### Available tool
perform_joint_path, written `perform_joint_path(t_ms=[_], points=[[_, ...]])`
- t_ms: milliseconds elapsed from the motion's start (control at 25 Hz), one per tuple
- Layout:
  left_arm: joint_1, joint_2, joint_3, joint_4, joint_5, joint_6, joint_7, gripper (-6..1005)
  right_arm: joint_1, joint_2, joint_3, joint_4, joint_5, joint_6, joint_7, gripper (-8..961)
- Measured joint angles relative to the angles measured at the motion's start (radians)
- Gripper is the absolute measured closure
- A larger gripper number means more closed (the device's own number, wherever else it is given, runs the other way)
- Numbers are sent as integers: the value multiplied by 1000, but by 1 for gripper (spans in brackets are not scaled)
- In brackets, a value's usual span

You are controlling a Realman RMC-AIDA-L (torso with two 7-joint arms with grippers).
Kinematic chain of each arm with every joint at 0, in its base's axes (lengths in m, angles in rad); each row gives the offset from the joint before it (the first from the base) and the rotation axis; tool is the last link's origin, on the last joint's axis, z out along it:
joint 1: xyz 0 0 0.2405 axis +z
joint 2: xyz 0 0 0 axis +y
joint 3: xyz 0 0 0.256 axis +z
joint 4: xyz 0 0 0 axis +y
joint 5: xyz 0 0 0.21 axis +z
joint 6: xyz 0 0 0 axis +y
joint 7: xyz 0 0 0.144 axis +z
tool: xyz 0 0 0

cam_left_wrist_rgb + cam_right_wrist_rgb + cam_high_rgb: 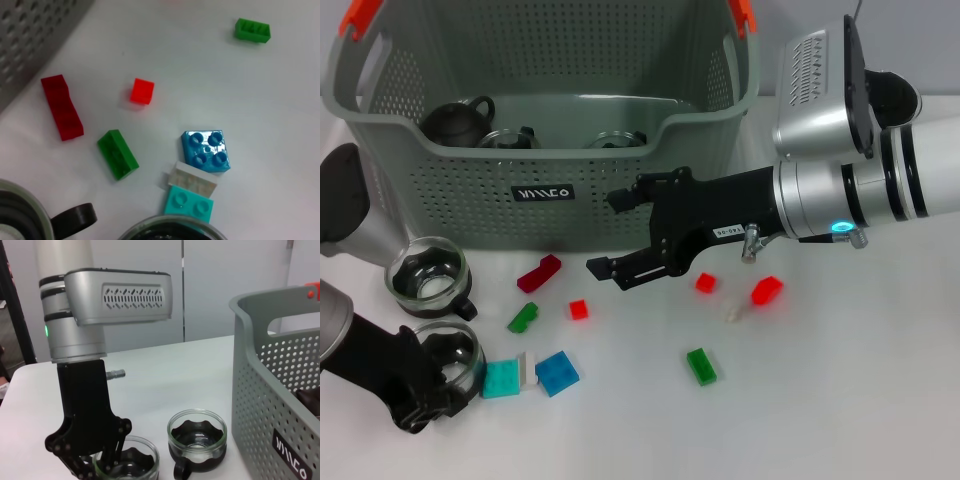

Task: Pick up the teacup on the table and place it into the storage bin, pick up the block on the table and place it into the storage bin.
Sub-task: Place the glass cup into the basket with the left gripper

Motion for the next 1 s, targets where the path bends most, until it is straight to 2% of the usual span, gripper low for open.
perform_joint_path(t_ms=[520,800,1000], points=[[-9,-3,-131,94,-35,132,-49,946,-1,-2,9,2,-6,-6,-6,18],[-29,8,-293,113,-179,271,-63,951,-6,-11,13,6,-20,-36,1,18],[-45,19,-368,111,-340,272,-147,952,-7,-32,46,6,-75,-118,49,17]])
